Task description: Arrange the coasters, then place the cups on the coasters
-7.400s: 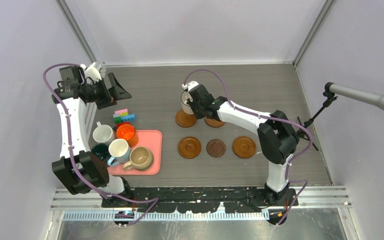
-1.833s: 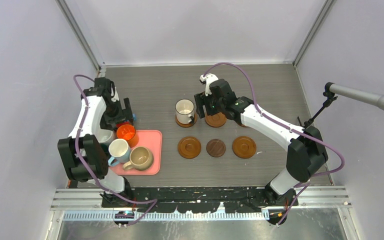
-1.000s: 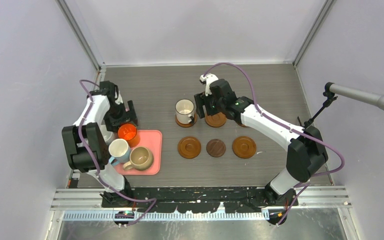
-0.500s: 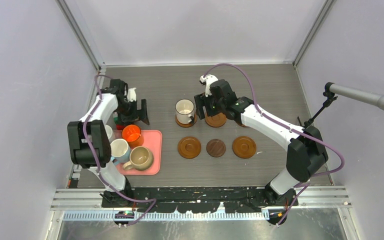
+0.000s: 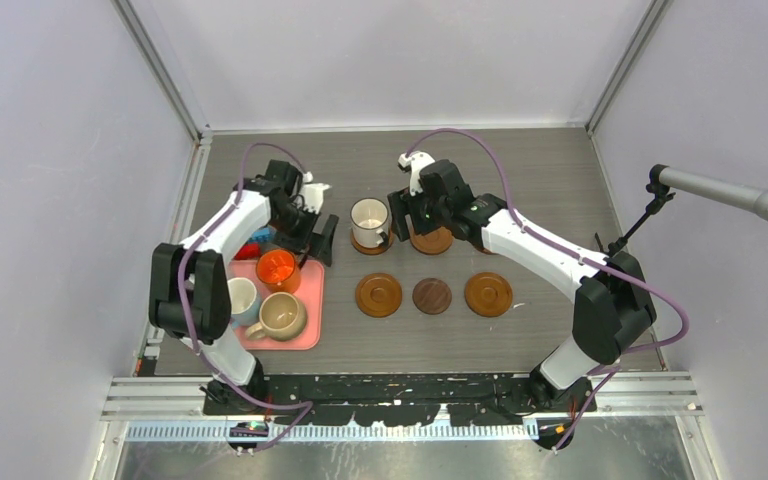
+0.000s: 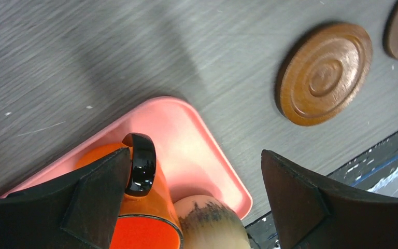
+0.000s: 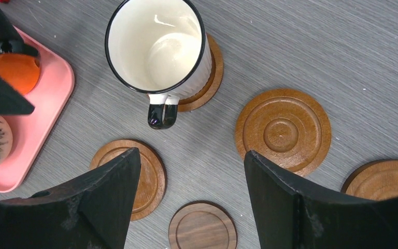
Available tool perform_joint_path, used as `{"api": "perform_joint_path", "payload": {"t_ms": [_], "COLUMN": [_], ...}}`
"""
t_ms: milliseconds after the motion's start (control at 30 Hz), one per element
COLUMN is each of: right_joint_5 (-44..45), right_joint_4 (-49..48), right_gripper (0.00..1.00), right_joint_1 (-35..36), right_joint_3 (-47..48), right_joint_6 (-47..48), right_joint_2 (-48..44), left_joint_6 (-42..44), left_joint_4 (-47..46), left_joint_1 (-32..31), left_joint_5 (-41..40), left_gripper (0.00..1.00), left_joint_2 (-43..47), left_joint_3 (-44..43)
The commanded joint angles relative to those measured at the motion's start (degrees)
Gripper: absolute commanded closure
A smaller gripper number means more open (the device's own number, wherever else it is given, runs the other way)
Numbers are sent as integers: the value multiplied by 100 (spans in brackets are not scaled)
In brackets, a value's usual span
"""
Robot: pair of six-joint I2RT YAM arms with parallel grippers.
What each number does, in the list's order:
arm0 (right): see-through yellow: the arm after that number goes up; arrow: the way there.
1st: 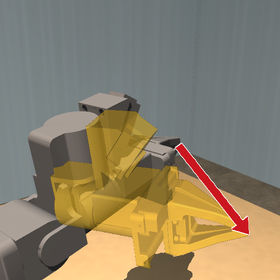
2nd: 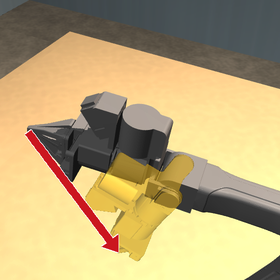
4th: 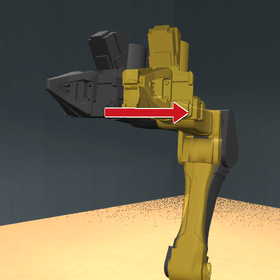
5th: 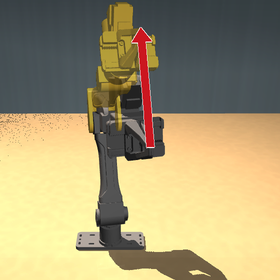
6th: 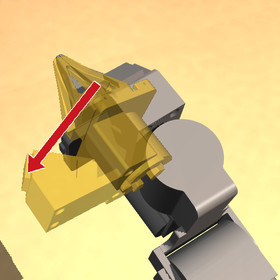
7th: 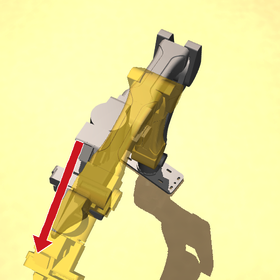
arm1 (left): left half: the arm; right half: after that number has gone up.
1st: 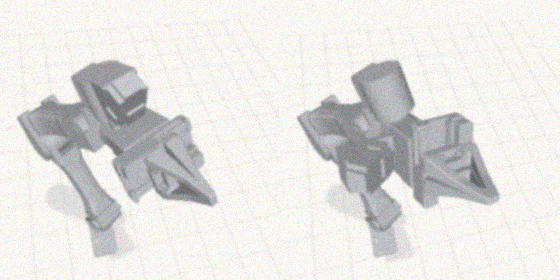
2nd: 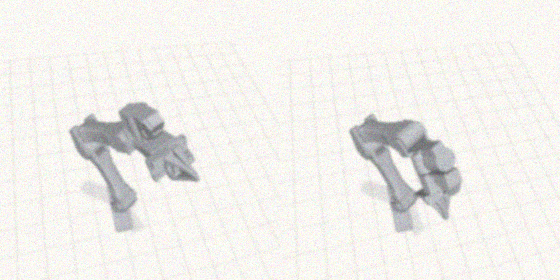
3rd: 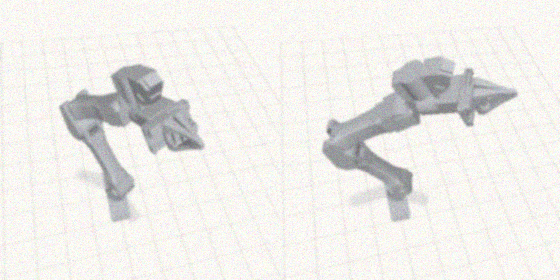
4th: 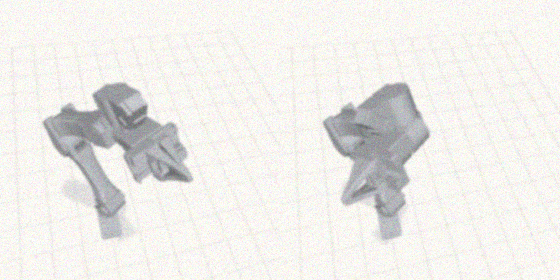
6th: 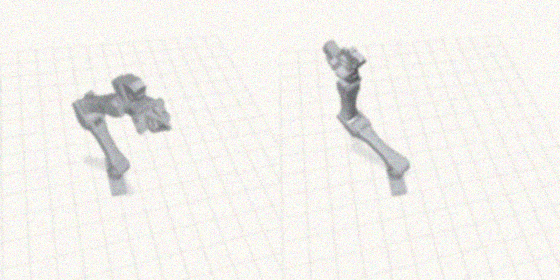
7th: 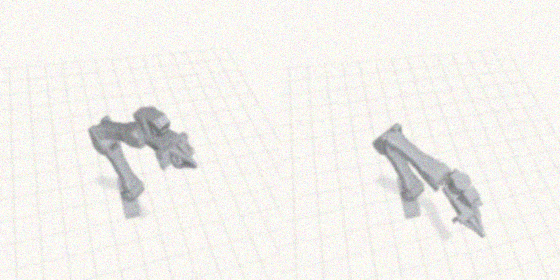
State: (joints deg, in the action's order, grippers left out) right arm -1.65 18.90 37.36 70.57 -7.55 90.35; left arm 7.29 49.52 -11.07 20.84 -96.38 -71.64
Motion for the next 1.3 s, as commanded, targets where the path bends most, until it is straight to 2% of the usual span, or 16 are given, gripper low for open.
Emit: {"api": "perform_joint_path", "payload": {"t_ms": [0,333,467,600,667,833,1033,1167,1267], "right_joint_5": [-5,-152,-334,-500,-488,-346,-2,68,63], "right_joint_4": [83,509,594,627,673,1047,1222,1305,1331], "right_gripper": [22,21,23,24,25,29,29,33,36], "right_joint_1": [-66,-199,-196,-146,-34,499,1409,1769,1944], "right_joint_3": [169,443,676,978,1179,1933,2383,2817,3097], "right_joint_6": [122,254,183,117,106,39,191,179,70], "right_joint_2": [-344,-236,-45,219,382,958,1457,2024,2512], "left_joint_6": [652,1549,1426,904,468,-555,-1032,-1184,-1129], "left_joint_4": [387,721,560,151,-2,61,332,516,604], "left_joint_1": [-414,-1312,-1321,-1189,-873,580,1632,2434,2726], "left_joint_5": [394,166,103,-171,-209,231,-3,746,970], "left_gripper": [2,5,3,0,0,0,0,0,0], "left_joint_2": [484,1391,1945,2584,2718,2660,2649,2504,2492], "left_joint_3": [177,750,629,386,194,-235,-387,-406,-415]}}
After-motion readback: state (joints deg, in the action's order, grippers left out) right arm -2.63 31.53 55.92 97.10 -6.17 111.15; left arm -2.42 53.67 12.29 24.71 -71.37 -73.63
